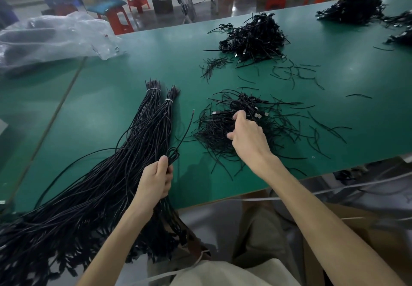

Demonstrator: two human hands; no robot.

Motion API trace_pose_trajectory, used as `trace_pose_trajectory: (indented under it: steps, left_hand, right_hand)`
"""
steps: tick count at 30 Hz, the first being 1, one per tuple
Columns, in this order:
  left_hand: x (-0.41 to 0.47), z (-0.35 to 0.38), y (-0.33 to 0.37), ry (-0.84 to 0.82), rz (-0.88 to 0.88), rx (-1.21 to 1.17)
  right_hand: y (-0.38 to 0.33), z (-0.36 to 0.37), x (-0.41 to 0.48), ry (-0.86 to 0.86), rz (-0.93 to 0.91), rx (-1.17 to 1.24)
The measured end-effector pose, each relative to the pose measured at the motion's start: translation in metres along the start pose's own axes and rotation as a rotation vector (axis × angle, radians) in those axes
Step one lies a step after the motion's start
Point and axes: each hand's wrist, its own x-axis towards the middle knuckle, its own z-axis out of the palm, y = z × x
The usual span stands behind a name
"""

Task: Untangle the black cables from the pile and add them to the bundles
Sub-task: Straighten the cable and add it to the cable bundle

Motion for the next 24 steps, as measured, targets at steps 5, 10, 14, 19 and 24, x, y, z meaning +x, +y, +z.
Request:
trace_pose_trajectory:
  steps: [5, 10, 14, 19, 24]
  left_hand:
    - [0.000, 0.005, -0.002, 0.005, 0.009, -0.019]
    - [-0.004, 0.017, 0.004, -0.040, 0.089, -0.012]
    - [-0.009, 0.028, 0.008, -0.063, 0.171, 0.027]
    - [-0.011, 0.027, 0.008, -0.056, 0.239, 0.070]
    - [-0.011, 0.027, 0.007, -0.055, 0.284, 0.103]
  right_hand:
    - [-0.030, -0.011, -0.013, -0.080, 0.057, 0.703]
    - [-0.049, 0.022, -0.042, -0.222, 0.137, 0.929]
    - [-0.057, 0.042, -0.054, -0.220, 0.235, 1.007]
    - [-0.063, 0.049, -0.063, -0.021, 0.203, 0.986]
    - [-0.062, 0.047, -0.065, 0.036, 0.187, 0.955]
